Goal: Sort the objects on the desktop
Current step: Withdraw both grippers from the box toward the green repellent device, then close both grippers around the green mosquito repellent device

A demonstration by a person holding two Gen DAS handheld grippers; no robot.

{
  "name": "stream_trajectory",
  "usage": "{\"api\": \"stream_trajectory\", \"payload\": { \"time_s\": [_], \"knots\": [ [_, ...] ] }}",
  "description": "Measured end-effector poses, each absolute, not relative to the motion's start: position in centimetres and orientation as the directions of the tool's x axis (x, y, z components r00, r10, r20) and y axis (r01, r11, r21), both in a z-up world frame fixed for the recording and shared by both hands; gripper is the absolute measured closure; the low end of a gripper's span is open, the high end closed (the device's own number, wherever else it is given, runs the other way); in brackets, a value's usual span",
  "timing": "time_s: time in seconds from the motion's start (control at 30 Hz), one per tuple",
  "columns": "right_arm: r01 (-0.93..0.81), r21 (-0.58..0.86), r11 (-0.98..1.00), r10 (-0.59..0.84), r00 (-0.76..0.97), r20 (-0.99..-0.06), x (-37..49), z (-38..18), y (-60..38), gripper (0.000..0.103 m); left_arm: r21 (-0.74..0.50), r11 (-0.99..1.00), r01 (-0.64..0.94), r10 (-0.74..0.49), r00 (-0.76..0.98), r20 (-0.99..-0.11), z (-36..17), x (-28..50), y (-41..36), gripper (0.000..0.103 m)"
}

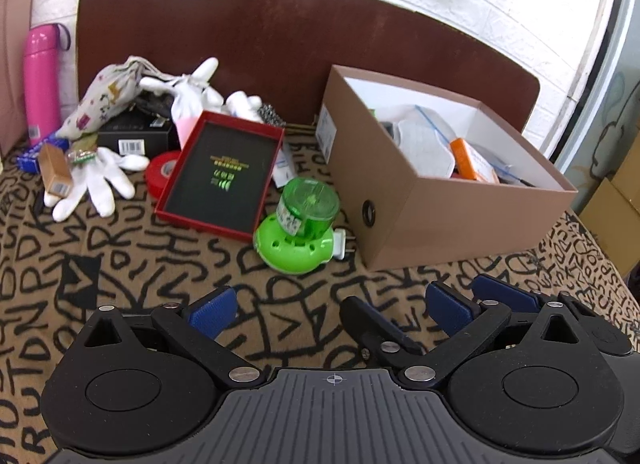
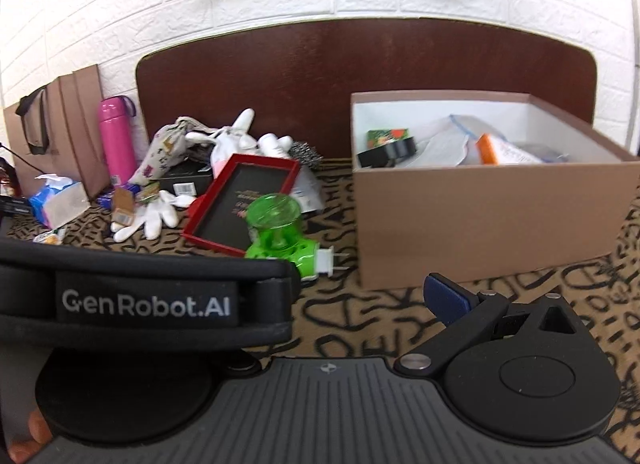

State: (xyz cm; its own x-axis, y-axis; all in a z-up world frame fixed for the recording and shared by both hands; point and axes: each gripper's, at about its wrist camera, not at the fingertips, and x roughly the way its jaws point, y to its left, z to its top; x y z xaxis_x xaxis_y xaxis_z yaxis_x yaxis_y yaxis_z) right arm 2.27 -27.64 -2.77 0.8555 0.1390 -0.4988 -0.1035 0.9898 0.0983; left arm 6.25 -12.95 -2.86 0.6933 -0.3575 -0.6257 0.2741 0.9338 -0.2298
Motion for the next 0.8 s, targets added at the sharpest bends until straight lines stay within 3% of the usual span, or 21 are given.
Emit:
{"api": "stream_trajectory", "payload": {
  "time_s": [0.43,0.73,0.8],
  "knots": [
    [-0.109,0.08,0.991,0.134,0.844,-0.52,2.9,-3.8,-26.6,0.0,-0.25,0.935,0.253,-0.355,0.67,-0.652,-4.1,7.1,-12.3,0.0],
    [-0.148,0.104,0.983,0.181,0.848,-0.499,4.2,-4.8,-26.6,0.0,-0.336,0.904,0.264,-0.425,0.645,-0.635,-5.5,9.0,-10.7,0.0],
    [-0.164,0.101,0.981,0.192,0.848,-0.494,4.6,-4.9,-26.4,0.001,-0.344,0.9,0.268,-0.433,0.642,-0.632,-5.7,9.6,-10.5,0.004]
  ]
}}
